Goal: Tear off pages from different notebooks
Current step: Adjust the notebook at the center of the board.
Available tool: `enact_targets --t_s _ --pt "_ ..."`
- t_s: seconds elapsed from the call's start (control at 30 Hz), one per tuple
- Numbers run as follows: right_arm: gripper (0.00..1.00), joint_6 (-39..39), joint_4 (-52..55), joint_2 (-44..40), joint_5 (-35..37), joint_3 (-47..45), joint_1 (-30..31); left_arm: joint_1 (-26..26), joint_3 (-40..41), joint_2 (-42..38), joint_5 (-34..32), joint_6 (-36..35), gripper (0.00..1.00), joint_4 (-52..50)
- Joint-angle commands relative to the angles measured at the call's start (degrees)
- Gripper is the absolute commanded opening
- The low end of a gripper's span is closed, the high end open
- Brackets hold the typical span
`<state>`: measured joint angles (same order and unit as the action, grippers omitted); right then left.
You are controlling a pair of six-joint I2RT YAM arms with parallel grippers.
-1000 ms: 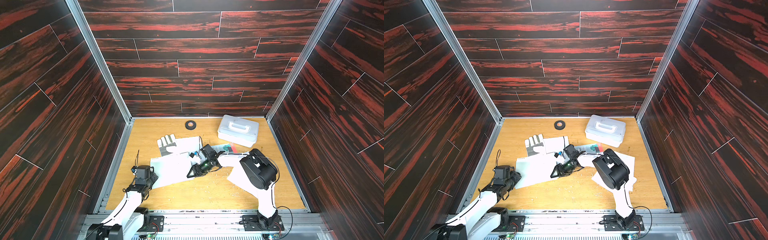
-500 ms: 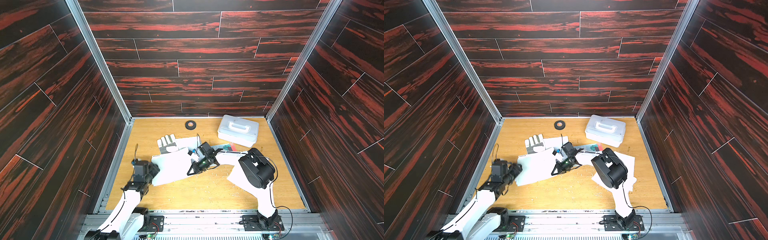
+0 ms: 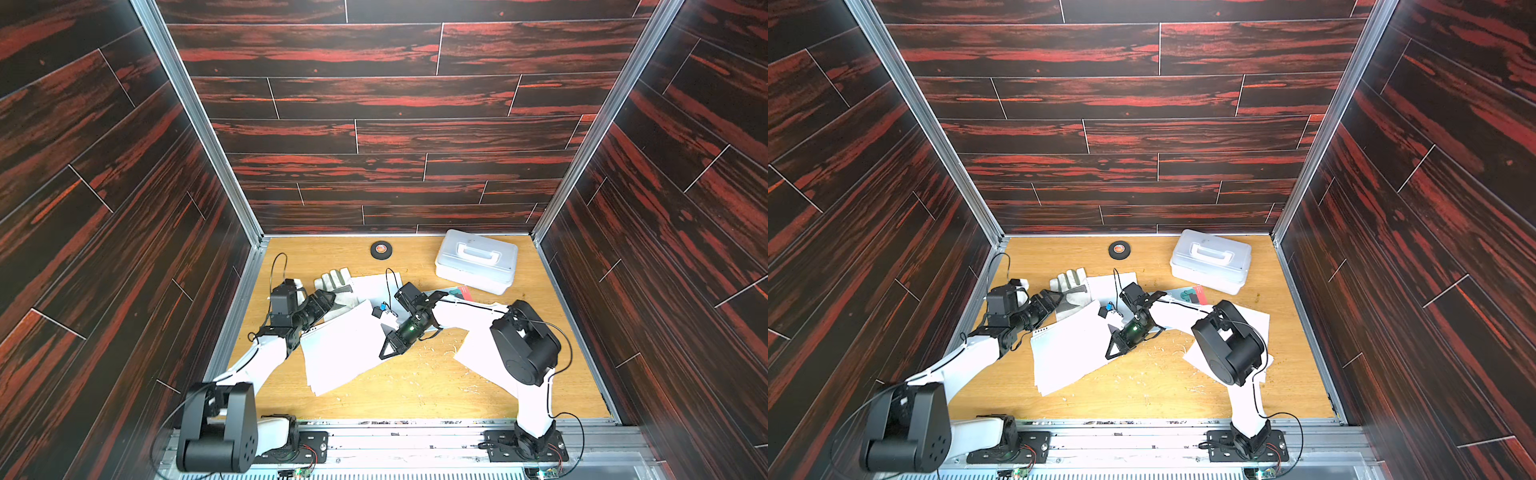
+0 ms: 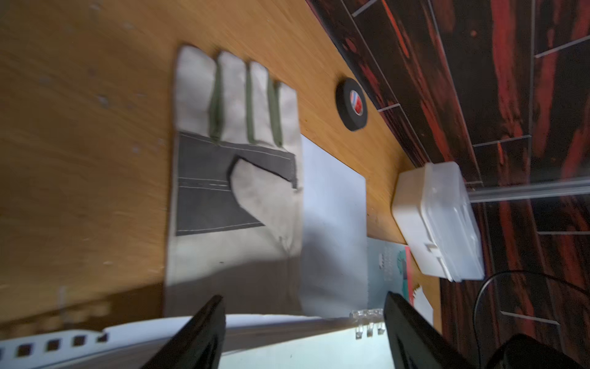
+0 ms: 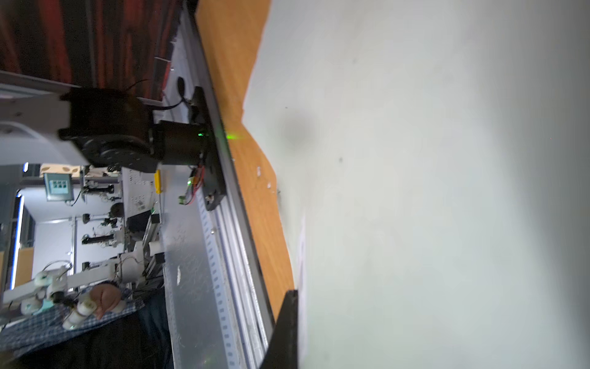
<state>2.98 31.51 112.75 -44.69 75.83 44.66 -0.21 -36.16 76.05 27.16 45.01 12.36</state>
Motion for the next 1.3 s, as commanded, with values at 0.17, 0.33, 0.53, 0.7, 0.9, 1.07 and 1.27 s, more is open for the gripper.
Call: enact_targets --t_s 0.17,0.33,0.53,0.7,0.9,1.07,1.27 --pt "0.0 8.4 2.5 -2.4 -14.3 -1.3 0.0 0.1 -4.7 10.3 18.9 3.6 0.8 17.0" --pt "0.0 8.9 1.7 -3.3 -17.2 -2.1 0.1 0.0 -3.2 19.8 25.4 16.7 0.8 37.5" --pt "0.0 9.7 1.5 -3.7 -19.8 -2.3 0.1 -2.6 -4.1 35.3 30.8 39.7 0.78 68.4" --pt "0.0 10.4 2.0 -3.4 -20.9 -1.0 0.0 -7.7 -3.2 33.8 32.6 38.5 0.79 68.4" --pt "0.0 12.5 5.2 -1.7 -20.3 2.5 -0.7 -10.7 -1.8 30.4 34.8 40.3 0.76 68.4" --pt "0.0 13.2 7.1 -1.9 -18.6 4.7 -4.5 -14.0 2.0 27.7 34.0 40.2 0.71 68.4" --pt "0.0 12.8 6.8 -4.5 -16.8 4.8 -9.6 -14.8 3.2 26.6 33.6 40.4 0.67 68.4"
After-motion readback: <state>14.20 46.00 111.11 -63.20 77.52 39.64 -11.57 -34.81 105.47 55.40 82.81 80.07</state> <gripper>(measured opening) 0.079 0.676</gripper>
